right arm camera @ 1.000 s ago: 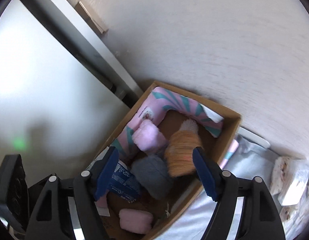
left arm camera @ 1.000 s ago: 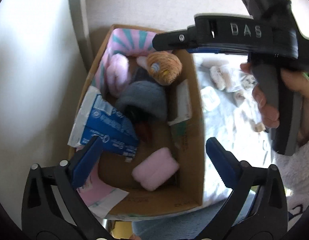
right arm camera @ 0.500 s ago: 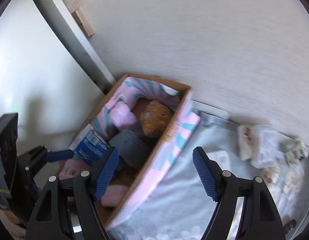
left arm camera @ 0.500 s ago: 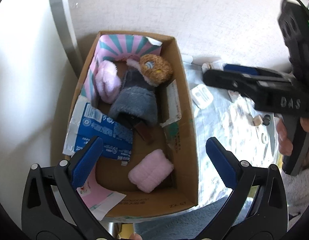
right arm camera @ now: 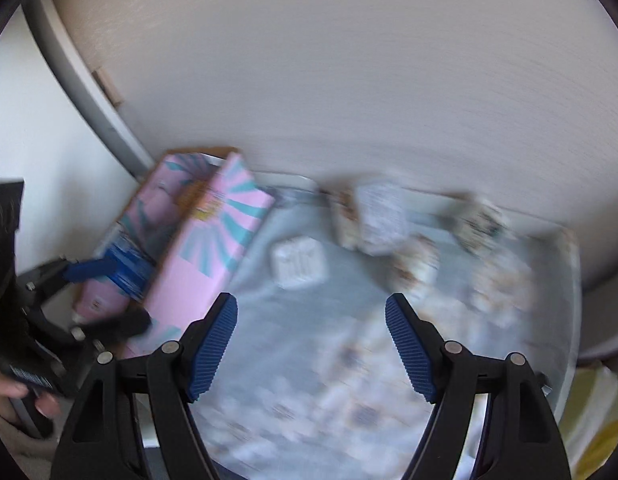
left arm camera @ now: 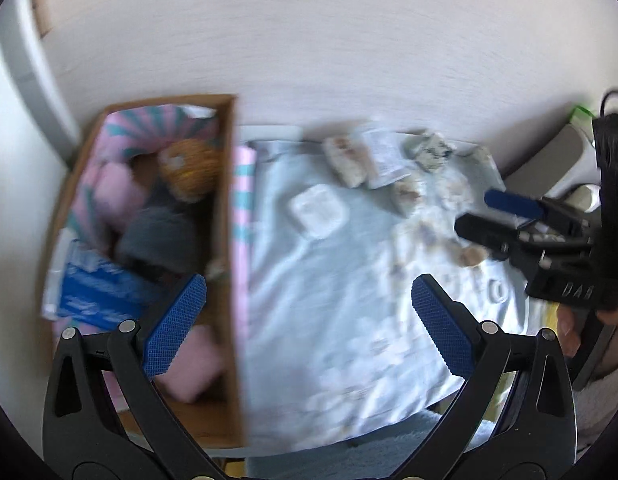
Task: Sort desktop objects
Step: 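Move both tools back over the items on the floral sheet, then grasp white floral cloth pouch with left tool while right tool grasps beige cream jar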
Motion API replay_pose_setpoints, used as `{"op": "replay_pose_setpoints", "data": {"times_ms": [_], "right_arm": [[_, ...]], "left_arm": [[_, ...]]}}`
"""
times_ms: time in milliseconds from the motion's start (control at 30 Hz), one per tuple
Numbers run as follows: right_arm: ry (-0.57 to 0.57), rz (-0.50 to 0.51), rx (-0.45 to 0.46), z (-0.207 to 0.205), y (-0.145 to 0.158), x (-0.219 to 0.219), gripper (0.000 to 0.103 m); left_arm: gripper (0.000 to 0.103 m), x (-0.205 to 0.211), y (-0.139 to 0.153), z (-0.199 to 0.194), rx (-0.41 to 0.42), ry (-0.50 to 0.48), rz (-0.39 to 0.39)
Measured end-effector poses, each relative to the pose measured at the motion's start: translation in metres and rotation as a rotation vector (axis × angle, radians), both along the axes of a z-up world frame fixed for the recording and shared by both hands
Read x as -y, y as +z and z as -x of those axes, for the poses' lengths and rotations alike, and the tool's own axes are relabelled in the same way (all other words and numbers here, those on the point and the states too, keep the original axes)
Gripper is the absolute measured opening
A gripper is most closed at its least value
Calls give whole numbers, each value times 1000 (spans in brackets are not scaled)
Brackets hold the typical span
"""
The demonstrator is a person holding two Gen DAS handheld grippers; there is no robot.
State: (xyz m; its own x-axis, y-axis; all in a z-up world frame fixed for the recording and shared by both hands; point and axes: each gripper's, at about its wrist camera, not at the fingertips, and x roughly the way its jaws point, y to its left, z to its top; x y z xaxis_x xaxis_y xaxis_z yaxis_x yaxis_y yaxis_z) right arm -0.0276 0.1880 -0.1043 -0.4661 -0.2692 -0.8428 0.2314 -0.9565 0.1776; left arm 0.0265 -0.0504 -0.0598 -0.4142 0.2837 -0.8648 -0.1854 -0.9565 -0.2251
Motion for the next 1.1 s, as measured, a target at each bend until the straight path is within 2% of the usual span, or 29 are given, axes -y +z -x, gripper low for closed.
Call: {"op": "replay_pose_setpoints", "data": {"times_ms": [200, 333, 600, 733, 1000, 1100], "right_arm": [[-72, 3, 7, -24, -7, -69, 73], [-95, -1, 4, -36, -21, -99, 73], [-76, -25, -34, -49, -72, -123, 73], [-45, -89, -50, -48, -99, -122, 73], [-12, -113, -63, -42, -126, -125, 73], [-9, -111, -72, -40, -129, -125, 72]], "left_arm": [[103, -67, 0, 5, -21, -58, -62], [103, -110, -12, 16, -45, -96, -53], [93, -170, -74, 58, -39, -73, -16], [93, -182, -98, 75, -55, -24, -12], [92, -189, -128, 93, -61, 49, -15], [84, -191, -132, 95, -65, 59, -14]]}}
